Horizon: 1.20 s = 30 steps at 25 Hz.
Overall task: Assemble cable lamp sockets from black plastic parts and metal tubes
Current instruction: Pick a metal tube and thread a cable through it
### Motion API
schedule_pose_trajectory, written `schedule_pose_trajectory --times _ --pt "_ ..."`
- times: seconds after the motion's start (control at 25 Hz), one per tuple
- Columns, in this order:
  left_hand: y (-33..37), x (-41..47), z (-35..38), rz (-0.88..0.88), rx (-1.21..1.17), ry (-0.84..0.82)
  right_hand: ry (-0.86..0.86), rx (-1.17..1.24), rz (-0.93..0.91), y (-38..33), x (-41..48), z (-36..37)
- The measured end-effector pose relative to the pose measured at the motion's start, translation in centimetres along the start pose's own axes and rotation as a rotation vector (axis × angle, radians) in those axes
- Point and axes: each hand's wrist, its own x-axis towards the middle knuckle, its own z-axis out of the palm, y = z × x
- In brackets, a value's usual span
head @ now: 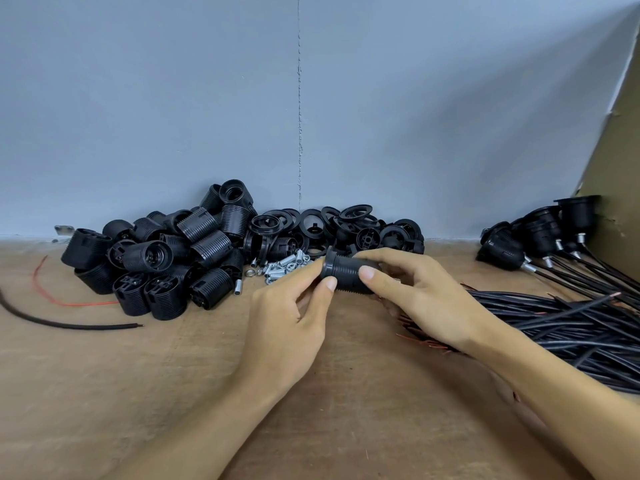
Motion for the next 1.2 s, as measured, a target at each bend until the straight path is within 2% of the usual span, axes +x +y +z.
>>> schedule_pose_trajectory --times 0.28,0.56,0.92,1.08,1.2 --pt "0.8 -0.1 0.0 0.069 0.017 0.054 -0.022 0.126 0.090 -0.7 0.0 0.7" --pt "0.8 -0.2 0.3 0.022 -0.077 0.035 -0.092 0.291 0.210 -1.0 0.2 0.5" --pt "0.4 -0.2 0.8 -0.197 -0.254 0.025 -0.155 0.244 0.227 -1.0 0.1 0.8" --pt "0.4 -0.1 0.9 -0.233 -0.251 0.042 -0.074 -0.031 0.107 -0.8 -0.1 0.8" --pt "0.5 -0.1 0.9 -0.240 -0.212 0.053 -0.036 -0.030 0.094 -0.4 0.1 0.8"
